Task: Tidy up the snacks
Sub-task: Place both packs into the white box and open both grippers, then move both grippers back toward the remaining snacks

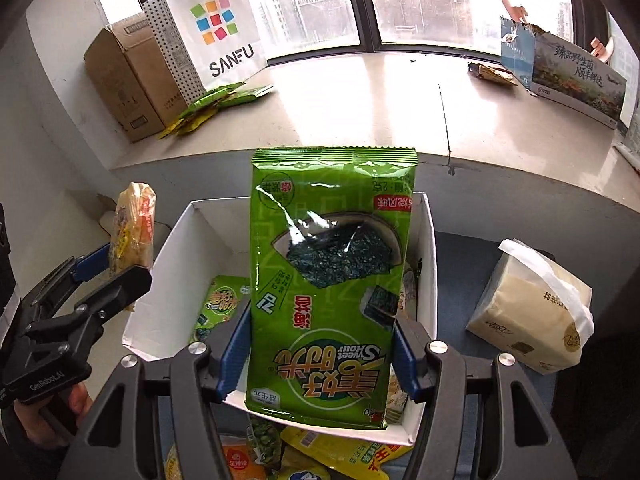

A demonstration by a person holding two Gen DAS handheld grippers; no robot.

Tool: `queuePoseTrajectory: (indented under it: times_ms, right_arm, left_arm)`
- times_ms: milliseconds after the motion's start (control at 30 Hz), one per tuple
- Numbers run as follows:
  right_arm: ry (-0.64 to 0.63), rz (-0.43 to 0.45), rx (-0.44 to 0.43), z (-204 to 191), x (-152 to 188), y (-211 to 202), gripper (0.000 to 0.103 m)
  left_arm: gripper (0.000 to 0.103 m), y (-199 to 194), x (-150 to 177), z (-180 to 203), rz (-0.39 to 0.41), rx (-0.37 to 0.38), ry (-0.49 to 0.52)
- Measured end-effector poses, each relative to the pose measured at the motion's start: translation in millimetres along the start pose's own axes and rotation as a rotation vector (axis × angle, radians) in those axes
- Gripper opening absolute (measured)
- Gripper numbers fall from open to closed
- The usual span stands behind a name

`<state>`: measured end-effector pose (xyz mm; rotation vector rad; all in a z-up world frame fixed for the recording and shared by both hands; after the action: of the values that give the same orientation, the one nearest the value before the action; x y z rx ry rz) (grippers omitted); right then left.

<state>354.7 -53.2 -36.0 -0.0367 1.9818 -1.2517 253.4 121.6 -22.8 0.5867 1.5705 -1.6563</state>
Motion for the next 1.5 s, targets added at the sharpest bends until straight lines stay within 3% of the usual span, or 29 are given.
queuePoseTrajectory:
  times_ms: [100, 433, 533, 600, 700, 800, 933, 1133, 1333, 1500]
  right_arm:
    - [0.038, -0.009, 0.012, 7.6, -4.5, 9.4, 0.103]
    - [0.035, 0.137, 0.036, 11.1, 3.9, -26.2, 0.103]
    - [0.031, 0.201, -0.008, 6.3, 12.5, -44.3, 0.103]
    - [-0.014, 0.242, -0.031, -5.0, 19.5, -54.7, 0.103]
    - [-0.043, 0.227, -0.055, -16.6, 36.6, -68.1, 0.103]
    - [-0.056, 0.221, -0.076, -25.3, 59.0, -87.8, 0.103]
    - [-0.054, 0.278, -0.054, -32.8, 94.4, -123.3, 0.103]
    - [-0.083, 0.315, -0.103, -42.9, 152.0, -168.1, 0.103]
    - [-0.158, 0.352, 0.045, -56.8, 213.5, -196.9, 0.103]
    - [-0.142, 0.358, 0.027, -56.6, 243.5, -202.4, 0.103]
  left_arm:
    - [0.103, 16.6, 7.0, -1.5, -0.075, -0.005, 0.003]
    - [0.103, 1.7, 15.4, -7.4, -0.063, -0.024, 0.008]
    - [0.103, -21.1, 15.8, -3.4, -0.025, 0.003, 0.023]
    - [0.103, -40.3, 19.1, 4.2, 0.008, 0.003, 0.087]
    - [0.103, -71.2, 29.7, 13.4, 0.047, -0.006, 0.143]
    - [0.103, -101.4, 44.1, 18.5, 0.069, 0.023, 0.130]
    - [0.103, -136.6, 70.6, 24.9, 0.110, 0.022, 0.125]
    - [0.103, -182.6, 113.2, 24.9, 0.115, 0.102, 0.046]
    - [0.103, -213.8, 144.3, 28.9, 0.132, 0.115, 0.022]
    - [0.103, -220.8, 149.7, 39.1, 0.139, 0.095, 0.057]
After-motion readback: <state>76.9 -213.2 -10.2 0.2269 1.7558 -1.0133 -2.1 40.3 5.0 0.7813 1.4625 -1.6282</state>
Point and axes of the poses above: each gripper's, at about its wrist camera, not at the fingertips, and y roughly the way its jaws point, z to its right, x to its underside, the point moved 1 cm from there along y, roughly the way its jaws point, and after that the axes turned 1 degree about z, right-handed, at the moved point
